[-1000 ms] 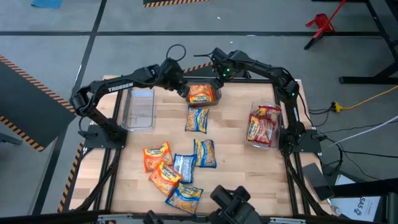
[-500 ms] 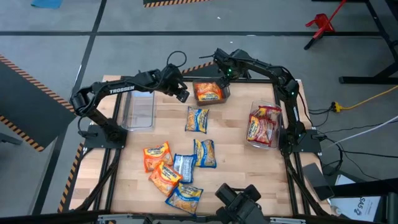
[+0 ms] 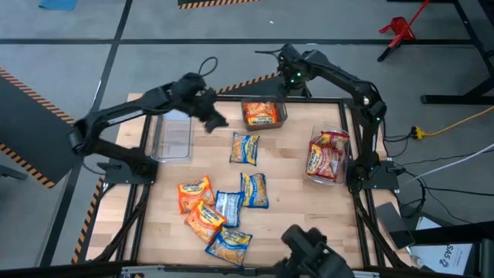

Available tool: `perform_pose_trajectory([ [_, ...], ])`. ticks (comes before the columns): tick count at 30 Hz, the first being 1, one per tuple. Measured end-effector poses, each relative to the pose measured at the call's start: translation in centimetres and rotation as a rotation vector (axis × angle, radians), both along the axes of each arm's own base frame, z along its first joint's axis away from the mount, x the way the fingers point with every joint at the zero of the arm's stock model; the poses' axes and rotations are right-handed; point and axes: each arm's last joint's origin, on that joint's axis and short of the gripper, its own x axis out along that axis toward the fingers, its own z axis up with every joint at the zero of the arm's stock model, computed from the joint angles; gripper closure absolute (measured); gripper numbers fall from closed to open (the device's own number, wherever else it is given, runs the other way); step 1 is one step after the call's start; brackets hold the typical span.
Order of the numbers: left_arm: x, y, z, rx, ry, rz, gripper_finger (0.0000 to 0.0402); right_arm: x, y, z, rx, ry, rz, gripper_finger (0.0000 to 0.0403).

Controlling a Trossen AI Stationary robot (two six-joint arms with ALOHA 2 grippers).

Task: Sort Maruchan noodles
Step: Put the orange noodle pack into the black bin

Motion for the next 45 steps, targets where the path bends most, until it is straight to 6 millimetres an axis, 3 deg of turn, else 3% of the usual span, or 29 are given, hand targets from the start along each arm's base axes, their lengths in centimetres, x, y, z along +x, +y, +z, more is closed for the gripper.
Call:
perform_pose_trajectory([
  [4, -2.9, -3.8, 2.0, -0.06, -0.011, -0.169, 0.0219, 0.5, 3.0, 2.5, 0.149, -0.195, 0.175, 0.0162],
  [9, -5.2, -9.2, 2.4, -0.036, 0.126, -0.286, 0.0219, 2.6, 7.4, 3.7, 0.284, -0.314, 0.422, 0.0162],
  [16, -5.2, -15.9, 2.1, -0.11, 0.253, -0.339, 0.0219, 5.1, 13.8, 3.5, 0.369, -0.224, 0.601, 0.0162],
  [21, -5.4, -19.1, 1.1, 0.03, 0.33, -0.307, 0.0219, 6.0, 17.3, 3.3, 0.369, -0.136, 0.681, 0.0162],
  [26, -5.2, -21.7, -1.7, 0.135, 0.391, -0.401, 0.0219, 6.5, 19.4, 3.2, 0.345, -0.097, 0.733, 0.0162],
  [30, -4.3, -22.9, -5.3, 0.207, 0.412, -0.453, 0.0219, 6.5, 20.4, 3.2, 0.362, -0.073, 0.756, 0.0162],
  [34, -2.4, -22.7, -8.5, 0.234, 0.353, -0.467, 0.0219, 6.3, 20.7, 3.1, 0.384, -0.042, 0.757, 0.0162],
  [40, 0.3, -21.8, -11.6, 0.171, 0.213, -0.645, 0.0214, 5.8, 21.0, 3.1, 0.407, 0.006, 0.756, 0.0162],
  [45, 1.6, -20.9, -13.6, 0.13, 0.263, -0.706, 0.0188, 5.6, 21.0, 3.1, 0.419, 0.025, 0.764, 0.0162],
])
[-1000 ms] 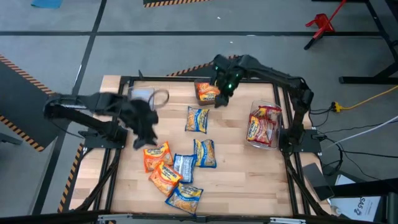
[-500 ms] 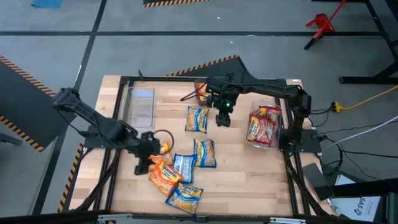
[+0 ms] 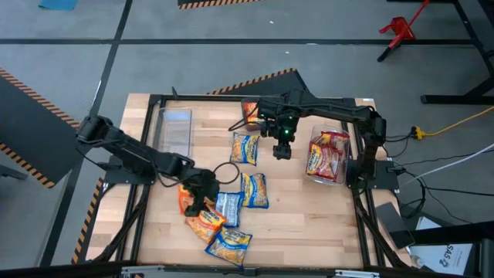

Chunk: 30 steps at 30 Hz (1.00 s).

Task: Sort Maruchan noodles
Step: Put the orange noodle pack into the black bin

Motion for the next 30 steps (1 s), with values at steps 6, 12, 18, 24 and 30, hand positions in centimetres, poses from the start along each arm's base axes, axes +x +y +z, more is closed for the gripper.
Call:
perform_pose_trajectory([
  [6, 1.2, -0.2, -2.1, -0.01, 0.02, -0.057, 0.013, -0.2, 0.0, 0.0, 0.0, 0.005, 0.023, 0.0162],
  [12, 1.4, -0.6, -3.2, -0.049, 0.086, -0.101, 0.0108, -0.3, 0.0, 0.0, -0.006, 0.011, 0.051, 0.0162],
  [18, 1.8, -0.8, -5.3, -0.065, 0.153, -0.143, 0.0107, -0.4, 0.0, 0.0, -0.007, 0.013, 0.051, 0.0162],
  [24, 2.0, -0.9, -6.4, -0.081, 0.193, -0.161, 0.0141, -0.6, 0.1, 0.0, 0.0, 0.036, 0.059, 0.0162],
  [30, 2.0, -0.7, -6.5, -0.107, 0.216, -0.148, 0.0239, -0.8, 0.1, 0.0, 0.003, 0.049, 0.064, 0.0162],
])
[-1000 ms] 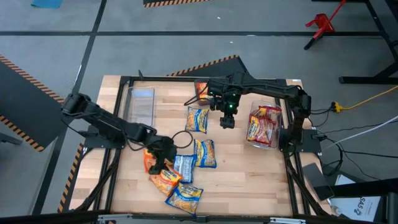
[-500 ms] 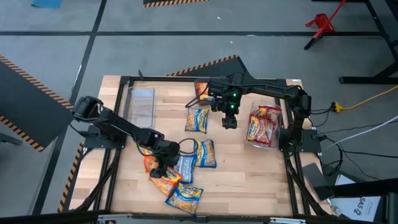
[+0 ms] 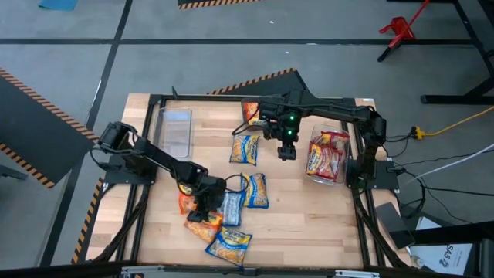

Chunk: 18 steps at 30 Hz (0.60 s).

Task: Sort Maruchan noodles
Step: Put the orange noodle pack into the black bin

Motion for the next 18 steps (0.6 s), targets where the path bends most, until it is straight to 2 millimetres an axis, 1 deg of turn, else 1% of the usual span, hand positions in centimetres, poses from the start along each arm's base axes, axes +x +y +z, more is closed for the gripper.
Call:
perform_pose_trajectory([
  [3, 0.3, 0.2, 0.3, -0.032, 0.027, 0.036, 0.0286, 0.0, 0.0, 0.0, 0.003, 0.002, 0.0, 0.0162],
  [8, 0.9, 0.6, 1.2, -0.079, 0.057, 0.087, 0.0339, -0.5, 0.2, 0.9, 0.031, -0.039, -0.001, 0.0162],
  [10, 1.2, 0.9, 1.7, -0.095, 0.071, 0.111, 0.0351, -0.8, 0.3, 1.5, 0.028, -0.074, -0.001, 0.0162],
  [12, 1.0, 1.3, 2.4, -0.099, 0.092, 0.127, 0.0358, -1.0, 0.4, 2.1, 0.027, -0.108, -0.008, 0.0162],
  [14, 1.2, 1.8, 3.5, -0.107, 0.075, 0.15, 0.0363, -1.5, 0.5, 3.0, 0.018, -0.149, -0.018, 0.0162],
  [18, 0.6, 3.1, 5.8, -0.118, 0.048, 0.204, 0.0364, -2.6, 0.5, 4.9, -0.005, -0.245, -0.047, 0.0162],
])
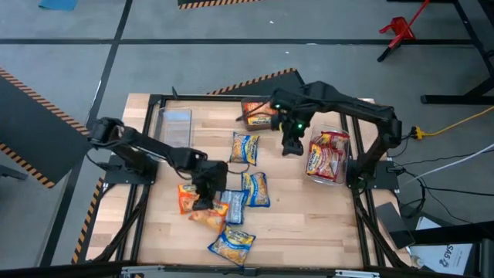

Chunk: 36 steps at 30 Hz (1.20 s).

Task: Sort Maruchan noodles
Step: Put the orange noodle pack into the black bin

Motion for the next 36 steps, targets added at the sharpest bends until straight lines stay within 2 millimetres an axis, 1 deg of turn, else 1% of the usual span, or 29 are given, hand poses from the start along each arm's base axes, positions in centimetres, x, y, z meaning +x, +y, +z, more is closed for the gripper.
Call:
perform_pose_trajectory([
  [5, -1.5, 2.3, 3.2, 0.03, -0.037, 0.133, 0.0364, -1.4, -0.1, 3.1, -0.055, -0.195, -0.066, 0.0162],
  [10, -3.0, 5.0, 6.7, 0.077, -0.177, 0.319, 0.0364, -2.1, -0.3, 5.8, -0.156, -0.39, -0.183, 0.0162],
  [13, -3.8, 7.0, 8.7, 0.16, -0.292, 0.506, 0.0364, -2.1, -0.5, 7.0, -0.205, -0.483, -0.262, 0.0162],
  [16, -4.3, 8.7, 10.9, 0.219, -0.461, 0.707, 0.0364, -1.7, -0.6, 7.8, -0.2, -0.561, -0.318, 0.0162],
  [18, -4.5, 9.5, 12.3, 0.232, -0.583, 0.8, 0.0364, -1.3, -0.7, 8.2, -0.179, -0.61, -0.353, 0.0162],
  [20, -4.8, 10.1, 13.8, 0.217, -0.709, 0.844, 0.0364, -0.9, -0.8, 8.6, -0.139, -0.647, -0.401, 0.0162],
  [23, -5.6, 10.5, 15.5, 0.193, -0.84, 0.866, 0.0364, -0.4, -0.8, 8.7, -0.082, -0.673, -0.396, 0.0162],
  [25, -5.8, 10.5, 16.0, 0.198, -0.882, 0.865, 0.0364, 0.0, -0.9, 8.7, -0.087, -0.694, -0.385, 0.0162],
  [29, -5.8, 10.5, 16.0, 0.212, -0.891, 0.856, 0.0364, 1.4, -1.3, 7.6, -0.077, -0.681, -0.366, 0.0162],
  [34, -5.1, 10.6, 15.4, 0.205, -0.867, 0.833, 0.0364, 3.6, -1.5, 5.6, 0.03, -0.641, -0.259, 0.0162],
  [36, -5.1, 10.6, 15.4, 0.222, -0.865, 0.821, 0.0364, 4.3, -1.5, 5.0, 0.069, -0.632, -0.218, 0.0162],
])
